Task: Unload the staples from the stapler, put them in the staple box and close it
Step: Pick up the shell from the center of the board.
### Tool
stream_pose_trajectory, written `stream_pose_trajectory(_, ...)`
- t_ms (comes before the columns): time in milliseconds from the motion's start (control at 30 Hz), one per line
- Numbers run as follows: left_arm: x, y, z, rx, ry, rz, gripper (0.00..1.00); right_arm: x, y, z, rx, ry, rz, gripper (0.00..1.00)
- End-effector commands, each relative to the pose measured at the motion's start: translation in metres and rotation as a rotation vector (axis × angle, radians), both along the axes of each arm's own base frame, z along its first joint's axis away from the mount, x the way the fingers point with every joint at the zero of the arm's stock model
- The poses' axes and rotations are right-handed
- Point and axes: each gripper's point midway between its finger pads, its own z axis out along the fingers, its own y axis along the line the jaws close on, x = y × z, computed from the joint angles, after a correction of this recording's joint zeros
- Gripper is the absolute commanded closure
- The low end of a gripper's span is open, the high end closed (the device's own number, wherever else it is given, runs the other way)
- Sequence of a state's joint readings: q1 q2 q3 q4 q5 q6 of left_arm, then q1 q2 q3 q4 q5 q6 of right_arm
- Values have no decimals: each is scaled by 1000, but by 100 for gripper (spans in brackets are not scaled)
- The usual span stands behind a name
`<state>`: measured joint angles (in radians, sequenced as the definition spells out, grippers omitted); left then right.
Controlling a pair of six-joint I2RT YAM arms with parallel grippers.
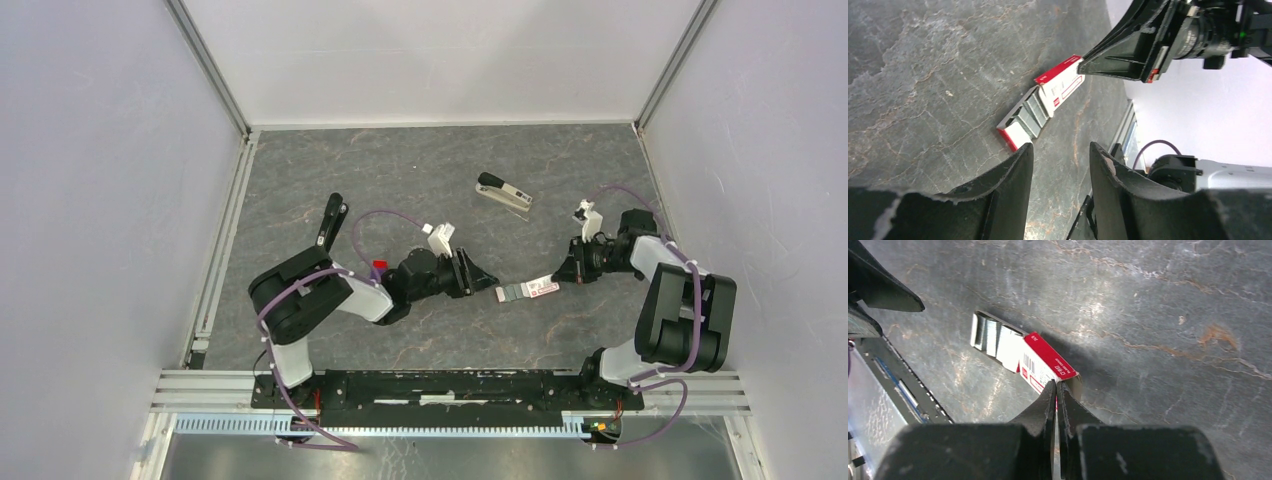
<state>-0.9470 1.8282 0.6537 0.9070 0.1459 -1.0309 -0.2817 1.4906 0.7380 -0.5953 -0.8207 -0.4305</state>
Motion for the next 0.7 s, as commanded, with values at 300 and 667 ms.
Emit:
stream_pose_trajectory(300, -8, 17, 114, -275, -341, -130, 28, 27, 20, 121, 191, -312, 79, 97)
stream_pose_trajectory(667, -10, 33, 147, -285, -772, -143, 0, 9, 55, 177, 251, -496, 257, 97)
